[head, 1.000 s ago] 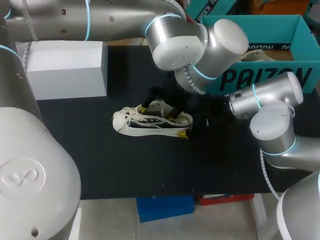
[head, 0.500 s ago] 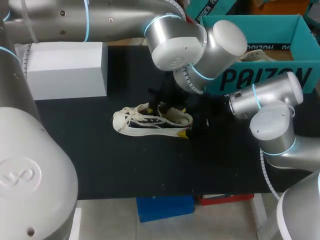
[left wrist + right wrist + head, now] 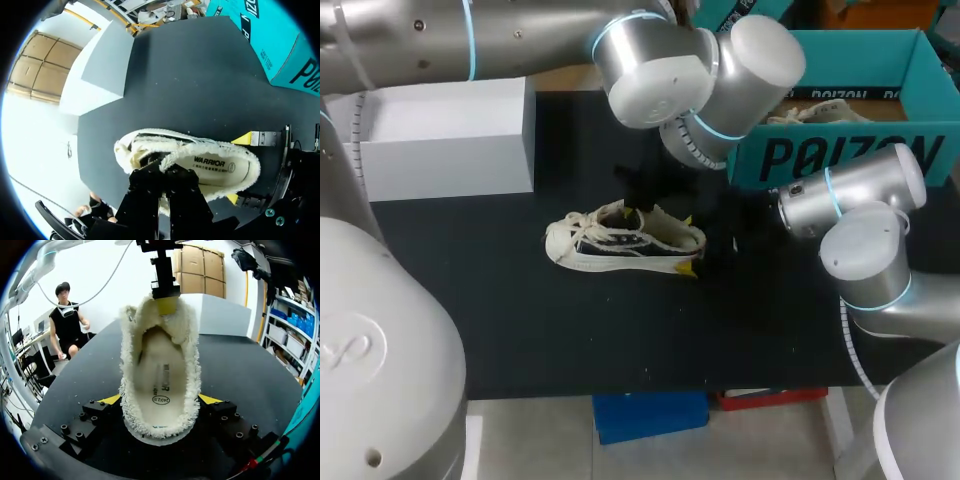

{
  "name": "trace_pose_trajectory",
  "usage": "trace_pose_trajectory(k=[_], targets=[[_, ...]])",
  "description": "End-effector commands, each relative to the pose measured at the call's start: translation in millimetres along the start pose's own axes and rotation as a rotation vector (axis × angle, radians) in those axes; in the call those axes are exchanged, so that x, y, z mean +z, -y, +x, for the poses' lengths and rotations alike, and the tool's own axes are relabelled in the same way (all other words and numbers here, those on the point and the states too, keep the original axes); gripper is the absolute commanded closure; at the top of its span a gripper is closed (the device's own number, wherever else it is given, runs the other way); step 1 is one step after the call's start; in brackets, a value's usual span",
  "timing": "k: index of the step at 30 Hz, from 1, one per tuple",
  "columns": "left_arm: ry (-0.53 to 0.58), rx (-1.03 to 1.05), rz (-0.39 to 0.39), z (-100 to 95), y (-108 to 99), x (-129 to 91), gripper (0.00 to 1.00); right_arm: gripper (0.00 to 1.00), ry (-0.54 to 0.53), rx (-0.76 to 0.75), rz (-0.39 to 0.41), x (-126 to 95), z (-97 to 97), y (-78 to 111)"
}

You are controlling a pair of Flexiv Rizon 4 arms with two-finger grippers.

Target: Take the shoe out of the shoebox, open the shoe tongue, remove and reinsert the insole, then place the shoe into the shoebox

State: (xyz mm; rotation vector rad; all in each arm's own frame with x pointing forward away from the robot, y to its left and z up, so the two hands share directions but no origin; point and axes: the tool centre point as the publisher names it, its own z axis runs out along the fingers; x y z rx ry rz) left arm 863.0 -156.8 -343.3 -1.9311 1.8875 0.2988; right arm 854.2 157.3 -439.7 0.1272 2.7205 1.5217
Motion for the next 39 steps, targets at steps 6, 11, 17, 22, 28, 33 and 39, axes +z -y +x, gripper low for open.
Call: trace_pose_trajectory(k=[6, 11, 17, 22, 28, 33, 39], targets=[[-0.148, -0.097, 0.014, -43.2, 6.5, -8.5, 1.00, 1.00, 0.001, 0.001, 0.002, 5.4, -0.7, 2.7], [-0.156, -0.127, 0.014, -60.0, 2.1, 3.6, 1.00, 1.00, 0.001, 0.001, 0.002, 5.4, -0.7, 2.7], [-0.129, -0.165, 0.000, -77.8, -2.8, 23.3, 1.00, 1.00, 0.001, 0.001, 0.002, 5.4, -0.7, 2.7], [-0.122, -0.175, 0.001, -85.6, -6.8, 30.6, 0.00, 1.00, 0.001, 0.001, 0.002, 5.4, -0.7, 2.7], [-0.143, -0.174, -0.004, -98.6, -7.5, 29.0, 0.00, 1.00, 0.001, 0.001, 0.002, 5.4, -0.7, 2.7], [-0.148, -0.165, -0.006, -111.3, -8.8, 34.1, 0.00, 1.00, 0.001, 0.001, 0.002, 5.4, -0.7, 2.7], [-0.135, -0.155, -0.037, -122.3, -13.5, 51.8, 0.00, 1.00, 0.001, 0.001, 0.002, 5.4, -0.7, 2.7]])
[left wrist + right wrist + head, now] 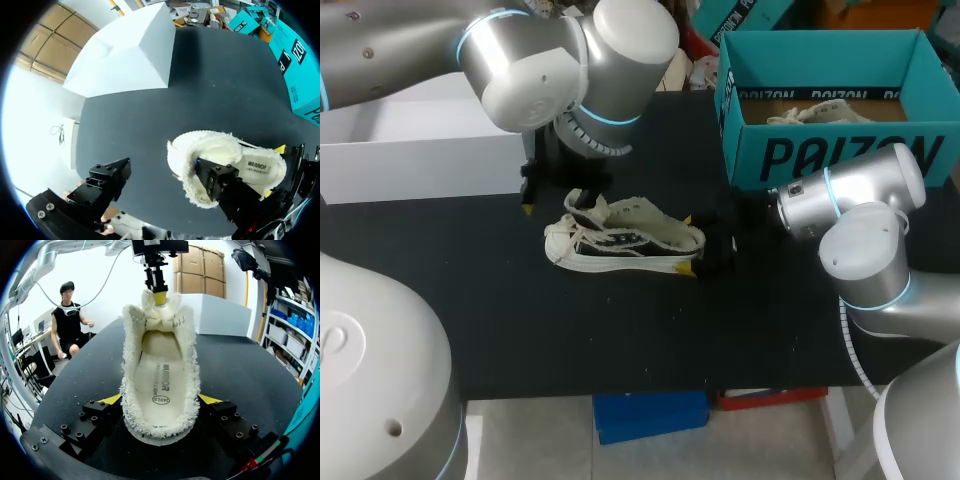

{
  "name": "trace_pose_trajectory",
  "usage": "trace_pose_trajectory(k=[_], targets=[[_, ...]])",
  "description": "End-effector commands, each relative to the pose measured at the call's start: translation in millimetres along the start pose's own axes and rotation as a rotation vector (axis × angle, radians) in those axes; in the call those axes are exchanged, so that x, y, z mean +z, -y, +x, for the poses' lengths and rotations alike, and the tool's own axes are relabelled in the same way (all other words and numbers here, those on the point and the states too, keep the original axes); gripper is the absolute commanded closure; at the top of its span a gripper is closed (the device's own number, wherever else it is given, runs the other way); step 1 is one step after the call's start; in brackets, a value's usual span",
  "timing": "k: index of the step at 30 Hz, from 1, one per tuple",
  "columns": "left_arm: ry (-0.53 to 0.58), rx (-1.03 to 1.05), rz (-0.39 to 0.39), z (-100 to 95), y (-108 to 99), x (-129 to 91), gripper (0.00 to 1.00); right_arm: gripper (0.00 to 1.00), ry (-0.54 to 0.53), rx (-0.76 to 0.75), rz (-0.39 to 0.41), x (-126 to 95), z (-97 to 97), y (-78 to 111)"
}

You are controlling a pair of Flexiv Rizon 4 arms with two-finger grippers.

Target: Take the shoe out of the shoebox, open the shoe tongue, remove and reinsert the insole, then place the shoe into the shoebox

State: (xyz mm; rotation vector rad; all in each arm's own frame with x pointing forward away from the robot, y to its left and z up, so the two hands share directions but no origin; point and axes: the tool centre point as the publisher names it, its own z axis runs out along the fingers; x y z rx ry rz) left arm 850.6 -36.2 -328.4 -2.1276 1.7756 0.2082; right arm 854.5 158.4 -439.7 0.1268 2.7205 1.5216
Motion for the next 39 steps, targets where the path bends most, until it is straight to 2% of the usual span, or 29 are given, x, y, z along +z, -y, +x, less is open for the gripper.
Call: trace_pose_trajectory(k=[1, 6, 12, 15, 18, 19, 20, 21, 22, 26, 30, 35, 39], targets=[[-0.052, 0.004, -0.017, -9.6, -1.1, 16.7, 0.00, 1.00, 0.001, 0.001, 0.002, 4.5, -0.5, 3.3], [-0.045, -0.007, -0.037, -14.1, -1.7, 30.7, 0.00, 1.00, 0.001, 0.001, 0.002, 4.5, -0.5, 3.3], [-0.041, -0.010, -0.044, -15.0, -0.7, 36.4, 0.00, 1.00, 0.001, 0.001, 0.002, 4.5, -0.5, 3.3], [-0.067, -0.002, -0.037, -15.4, 1.2, 29.4, 0.00, 1.00, 0.001, 0.001, 0.002, 4.5, -0.5, 3.3], [-0.156, 0.074, -0.043, -15.9, 3.1, 8.8, 0.00, 1.00, 0.001, 0.001, 0.002, 4.5, -0.5, 3.3], [-0.231, 0.134, -0.063, -16.1, 4.7, -4.1, 0.06, 1.00, 0.001, 0.001, 0.002, 4.5, -0.5, 3.3], [-0.301, 0.188, -0.095, -16.4, 6.7, -15.1, 0.50, 1.00, 0.001, 0.001, 0.002, 4.5, -0.5, 3.3], [-0.355, 0.248, -0.118, -15.9, 8.9, -25.2, 0.73, 1.00, 0.001, 0.001, 0.002, 4.5, -0.5, 3.3], [-0.404, 0.313, -0.138, -14.7, 10.3, -33.8, 1.00, 1.00, 0.001, 0.001, 0.002, 4.5, -0.5, 3.3], [-0.667, 0.705, -0.295, -3.2, 8.7, -70.5, 1.00, 1.00, 0.001, 0.001, 0.002, 4.5, -0.5, 3.3], [-0.834, 1.048, -0.400, 19.6, 3.9, -93.7, 1.00, 1.00, 0.001, 0.001, 0.002, 4.5, -0.5, 3.3], [-0.768, 1.216, -0.409, 65.1, -12.2, -108.4, 1.00, 1.00, 0.001, 0.001, 0.002, 4.5, -0.5, 3.3], [-0.768, 1.216, -0.409, 65.1, -12.2, -108.4, 1.00, 1.00, 0.001, 0.001, 0.002, 4.5, -0.5, 3.3]])
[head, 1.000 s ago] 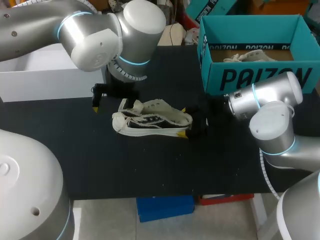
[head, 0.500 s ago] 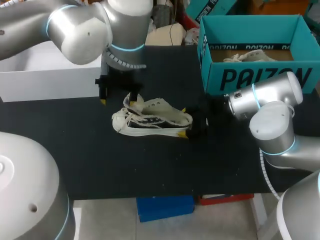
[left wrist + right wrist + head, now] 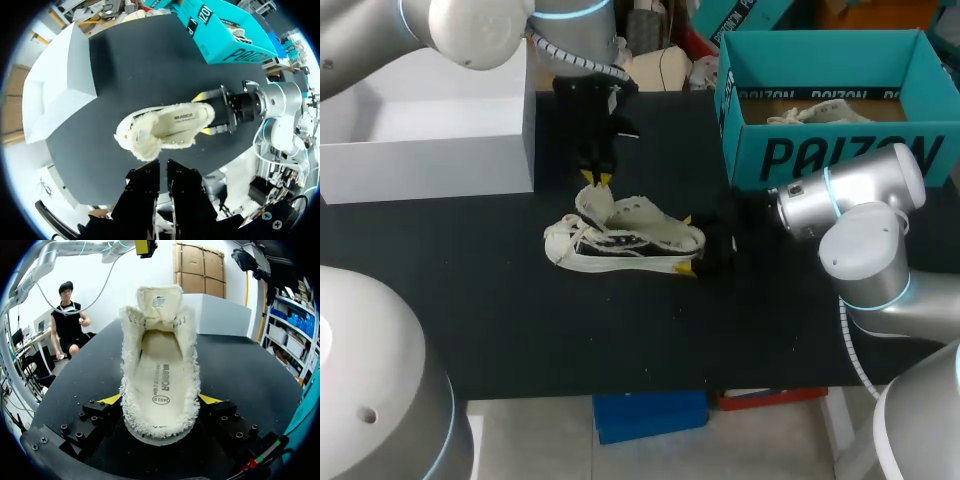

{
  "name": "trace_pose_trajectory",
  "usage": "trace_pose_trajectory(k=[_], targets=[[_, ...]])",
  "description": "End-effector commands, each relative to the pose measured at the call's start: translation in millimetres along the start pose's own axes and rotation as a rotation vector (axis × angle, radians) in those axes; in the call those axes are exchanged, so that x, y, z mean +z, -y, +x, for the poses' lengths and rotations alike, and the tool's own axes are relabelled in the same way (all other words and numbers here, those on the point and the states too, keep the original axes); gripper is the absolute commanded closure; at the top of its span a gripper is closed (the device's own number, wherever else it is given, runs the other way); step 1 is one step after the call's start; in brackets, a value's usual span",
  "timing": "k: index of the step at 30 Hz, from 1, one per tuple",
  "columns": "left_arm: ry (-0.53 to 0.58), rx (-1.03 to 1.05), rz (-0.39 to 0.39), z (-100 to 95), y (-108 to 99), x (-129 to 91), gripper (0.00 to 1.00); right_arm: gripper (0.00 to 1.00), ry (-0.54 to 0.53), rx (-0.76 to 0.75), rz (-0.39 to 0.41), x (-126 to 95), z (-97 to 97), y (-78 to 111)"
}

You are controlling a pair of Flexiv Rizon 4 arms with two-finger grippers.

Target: Take the shoe out of the shoebox, open the shoe tongue, remove and reinsert the insole, then place the shoe into the shoebox

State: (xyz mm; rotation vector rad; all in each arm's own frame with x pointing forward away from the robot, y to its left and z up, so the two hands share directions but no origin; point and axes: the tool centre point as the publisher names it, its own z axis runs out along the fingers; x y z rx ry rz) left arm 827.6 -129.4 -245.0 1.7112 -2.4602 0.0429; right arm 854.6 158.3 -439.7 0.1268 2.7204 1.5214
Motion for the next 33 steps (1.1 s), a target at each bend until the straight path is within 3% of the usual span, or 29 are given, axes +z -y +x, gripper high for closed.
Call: trace_pose_trajectory(k=[1, 18, 19, 22, 23, 25, 28, 33], targets=[[-0.296, 0.630, -0.314, 2.4, 14.0, 7.0, 1.00, 1.00, 0.001, 0.001, 0.002, 4.6, -0.4, 3.2], [-0.296, 0.630, -0.314, 2.4, 14.0, 7.0, 1.00, 1.00, 0.001, 0.001, 0.002, 4.6, -0.4, 3.2], [-0.237, 0.701, -0.263, 5.8, 13.1, 5.9, 1.00, 1.00, 0.001, 0.001, 0.002, 4.6, -0.4, 3.2], [-0.214, 0.847, -0.102, 12.2, 11.1, 0.2, 1.00, 1.00, 0.001, 0.001, 0.002, 4.6, -0.4, 3.2], [-0.262, 0.867, -0.061, 12.9, 11.4, -2.6, 1.00, 1.00, 0.001, 0.001, 0.002, 4.6, -0.4, 3.2], [-0.219, 0.898, 0.035, 14.1, 12.8, -6.5, 1.00, 1.00, 0.001, 0.001, 0.002, 4.6, -0.4, 3.2], [-0.231, 0.970, 0.111, 16.7, 14.3, -8.0, 1.00, 1.00, 0.001, 0.001, 0.002, 4.6, -0.4, 3.2], [-0.250, 0.994, 0.095, 20.5, 15.2, -5.1, 1.00, 1.00, 0.001, 0.001, 0.002, 4.6, -0.4, 3.2]])
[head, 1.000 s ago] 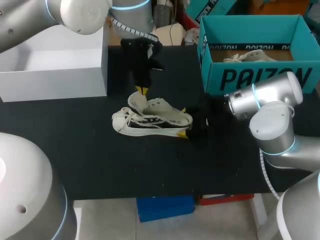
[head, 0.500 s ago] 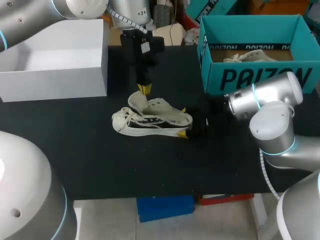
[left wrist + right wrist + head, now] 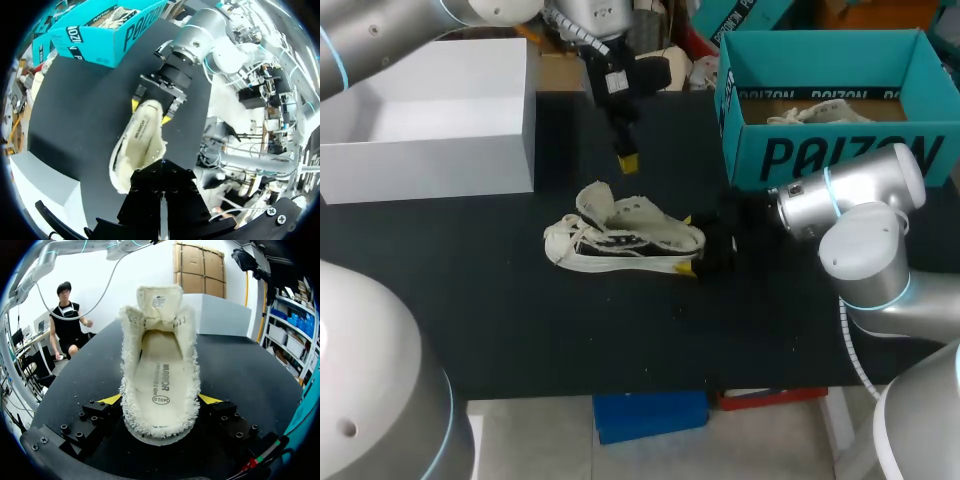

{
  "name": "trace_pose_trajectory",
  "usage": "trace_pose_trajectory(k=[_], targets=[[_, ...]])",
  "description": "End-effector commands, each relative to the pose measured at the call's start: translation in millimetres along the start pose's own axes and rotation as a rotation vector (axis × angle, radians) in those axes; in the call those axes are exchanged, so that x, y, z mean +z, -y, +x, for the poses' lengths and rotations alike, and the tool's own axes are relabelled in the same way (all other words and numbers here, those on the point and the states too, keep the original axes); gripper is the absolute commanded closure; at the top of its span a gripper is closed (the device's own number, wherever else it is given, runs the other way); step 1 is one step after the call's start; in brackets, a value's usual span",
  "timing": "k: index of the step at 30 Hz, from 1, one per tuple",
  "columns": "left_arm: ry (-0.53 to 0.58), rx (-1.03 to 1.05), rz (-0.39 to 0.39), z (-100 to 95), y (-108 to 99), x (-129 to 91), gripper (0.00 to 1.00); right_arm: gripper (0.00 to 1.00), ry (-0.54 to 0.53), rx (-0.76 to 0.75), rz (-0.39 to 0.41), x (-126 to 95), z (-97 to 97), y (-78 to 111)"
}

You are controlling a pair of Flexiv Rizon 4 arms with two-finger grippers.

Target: Take the shoe out of the shoebox, open the shoe tongue, remove and reinsert the insole, then place the shoe into the shoebox

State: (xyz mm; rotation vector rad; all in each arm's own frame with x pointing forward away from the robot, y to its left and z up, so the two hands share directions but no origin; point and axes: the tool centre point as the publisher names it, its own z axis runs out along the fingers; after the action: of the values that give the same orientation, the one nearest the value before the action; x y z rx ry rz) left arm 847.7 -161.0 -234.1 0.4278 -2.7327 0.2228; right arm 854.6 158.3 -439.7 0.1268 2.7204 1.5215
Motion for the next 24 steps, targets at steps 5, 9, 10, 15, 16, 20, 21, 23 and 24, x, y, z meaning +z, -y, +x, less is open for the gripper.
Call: trace_pose_trajectory(k=[5, 9, 10, 15, 16, 20, 21, 23, 24], targets=[[0.078, 0.121, 0.141, 7.5, -11.6, 6.1, 1.00, 1.00, 0.001, 0.001, 0.002, 4.6, -0.4, 3.2], [0.078, 0.121, 0.141, 7.5, -11.6, 6.1, 1.00, 1.00, 0.001, 0.001, 0.002, 4.6, -0.4, 3.2], [0.078, 0.121, 0.141, 7.5, -11.6, 6.1, 1.00, 1.00, 0.001, 0.001, 0.002, 4.6, -0.4, 3.2], [0.124, 0.201, 0.136, 8.5, -12.6, 9.4, 1.00, 1.00, 0.001, 0.001, 0.002, 4.6, -0.4, 3.2], [0.099, 0.275, 0.172, 10.0, -14.0, 10.5, 1.00, 1.00, 0.001, 0.001, 0.002, 4.6, -0.4, 3.2], [0.083, 0.500, 0.174, 11.3, -18.9, 12.3, 1.00, 1.00, 0.001, 0.001, 0.002, 4.6, -0.4, 3.2], [0.074, 0.540, 0.170, 12.0, -18.8, 11.7, 1.00, 1.00, 0.001, 0.001, 0.002, 4.6, -0.4, 3.2], [0.057, 0.621, 0.156, 14.5, -17.8, 8.6, 1.00, 1.00, 0.001, 0.001, 0.002, 4.6, -0.4, 3.2], [0.061, 0.661, 0.138, 15.4, -17.1, 7.5, 1.00, 1.00, 0.001, 0.001, 0.002, 4.6, -0.4, 3.2]])
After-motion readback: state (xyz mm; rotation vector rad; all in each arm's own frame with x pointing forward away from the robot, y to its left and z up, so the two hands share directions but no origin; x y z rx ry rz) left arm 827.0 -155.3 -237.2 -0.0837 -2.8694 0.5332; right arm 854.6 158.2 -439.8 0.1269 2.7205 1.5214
